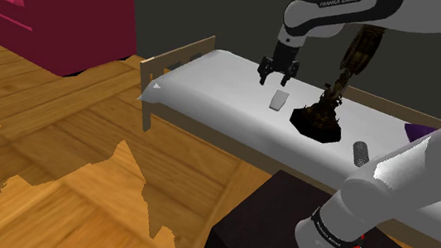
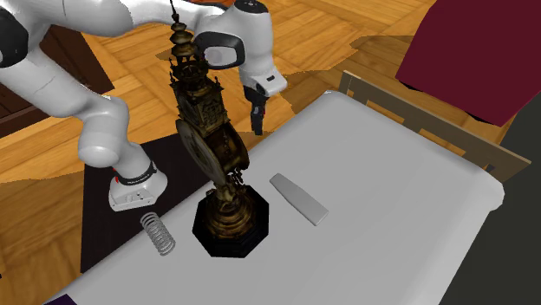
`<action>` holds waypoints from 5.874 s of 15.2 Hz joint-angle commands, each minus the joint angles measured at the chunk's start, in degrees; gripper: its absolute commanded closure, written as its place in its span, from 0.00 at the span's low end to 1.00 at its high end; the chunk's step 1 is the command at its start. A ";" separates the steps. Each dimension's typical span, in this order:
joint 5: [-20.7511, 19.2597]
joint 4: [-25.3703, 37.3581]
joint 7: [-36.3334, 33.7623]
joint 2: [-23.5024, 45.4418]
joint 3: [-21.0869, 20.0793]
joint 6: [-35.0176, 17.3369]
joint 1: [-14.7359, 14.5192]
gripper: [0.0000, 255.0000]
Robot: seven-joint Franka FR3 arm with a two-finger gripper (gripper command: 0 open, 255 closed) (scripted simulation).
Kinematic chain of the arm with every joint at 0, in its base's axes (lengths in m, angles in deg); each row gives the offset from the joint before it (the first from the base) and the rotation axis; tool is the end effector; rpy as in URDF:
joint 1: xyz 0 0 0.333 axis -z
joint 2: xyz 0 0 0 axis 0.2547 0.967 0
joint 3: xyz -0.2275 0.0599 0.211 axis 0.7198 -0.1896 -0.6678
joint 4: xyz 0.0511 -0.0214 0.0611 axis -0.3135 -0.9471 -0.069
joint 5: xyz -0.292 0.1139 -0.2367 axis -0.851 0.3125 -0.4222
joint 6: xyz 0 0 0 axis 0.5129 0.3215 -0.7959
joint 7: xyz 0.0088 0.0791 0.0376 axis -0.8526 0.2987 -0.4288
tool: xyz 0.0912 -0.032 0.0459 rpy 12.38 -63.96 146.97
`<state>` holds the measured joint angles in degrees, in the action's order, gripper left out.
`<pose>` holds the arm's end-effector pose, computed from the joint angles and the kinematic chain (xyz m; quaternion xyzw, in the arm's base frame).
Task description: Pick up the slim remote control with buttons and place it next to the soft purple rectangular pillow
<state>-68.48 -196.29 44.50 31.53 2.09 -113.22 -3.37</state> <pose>0.4393 -0.1559 0.4816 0.9687 -0.2481 0.0114 0.0040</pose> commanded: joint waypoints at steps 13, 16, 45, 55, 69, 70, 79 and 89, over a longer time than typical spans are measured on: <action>4.60 12.50 -14.36 22.80 7.10 -9.45 7.59 0.00; 6.38 15.14 -16.86 27.10 8.65 -10.74 9.36 0.00; 8.18 14.68 -17.27 31.20 9.02 -15.00 10.39 1.00; 6.60 17.92 -18.34 27.44 9.45 -8.18 10.04 1.00; 5.23 24.62 -19.28 23.99 9.70 1.79 9.81 1.00; 5.17 25.20 -19.32 23.84 9.70 2.52 9.81 1.00; 4.82 31.08 -19.58 22.97 9.77 9.23 9.81 1.00; 3.83 26.09 -8.84 18.71 14.91 8.41 15.56 1.00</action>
<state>-64.64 -169.84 34.32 50.31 16.36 -104.58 11.50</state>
